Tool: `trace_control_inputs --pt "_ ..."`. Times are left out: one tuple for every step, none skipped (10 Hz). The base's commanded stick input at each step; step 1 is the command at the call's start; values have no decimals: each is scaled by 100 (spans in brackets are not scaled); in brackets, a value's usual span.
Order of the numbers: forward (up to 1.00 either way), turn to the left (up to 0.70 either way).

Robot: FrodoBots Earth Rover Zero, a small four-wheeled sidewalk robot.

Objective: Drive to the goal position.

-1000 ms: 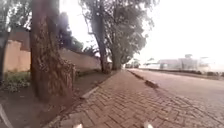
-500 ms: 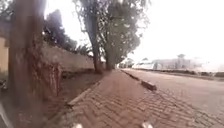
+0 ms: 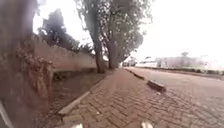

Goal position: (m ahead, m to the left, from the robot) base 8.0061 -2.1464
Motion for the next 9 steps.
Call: trace_control_inputs --pt "70 -28" --pt "70 -32" --pt "70 -24" --pt "70 -17" --pt "70 -9" --pt "70 -2" --pt "70 6" --pt "70 4" --pt "70 1"
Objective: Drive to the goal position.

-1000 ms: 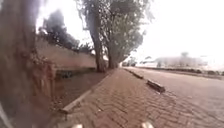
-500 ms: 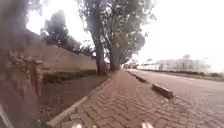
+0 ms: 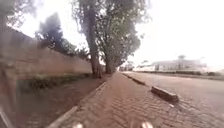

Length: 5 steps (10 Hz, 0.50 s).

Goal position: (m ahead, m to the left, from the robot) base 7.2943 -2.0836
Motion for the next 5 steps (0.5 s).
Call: trace_control_inputs --pt "70 4" --pt "70 -5" --pt "70 -14" --pt "70 -22" --pt "70 -31"
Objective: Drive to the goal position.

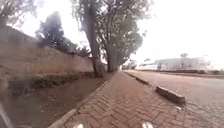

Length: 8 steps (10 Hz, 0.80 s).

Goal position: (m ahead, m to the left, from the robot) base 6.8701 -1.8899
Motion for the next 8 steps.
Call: trace_control_inputs --pt "70 -31" --pt "70 -25" --pt "70 -23" --pt "70 -29" --pt "70 -34" --pt "70 -13" --pt "70 8" --pt "70 10"
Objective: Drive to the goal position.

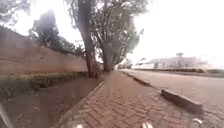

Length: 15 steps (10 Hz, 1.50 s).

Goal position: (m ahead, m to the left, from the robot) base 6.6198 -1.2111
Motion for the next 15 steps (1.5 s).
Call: trace_control_inputs --pt "70 8" --pt "70 4" --pt "70 5" --pt "70 6" --pt "70 6" --pt "70 6" --pt "70 -13" --pt "70 -32" --pt "70 -31" --pt "70 -26" --pt "70 -21" --pt "70 -16" --pt "70 -10" --pt "70 -5" --pt "70 0"
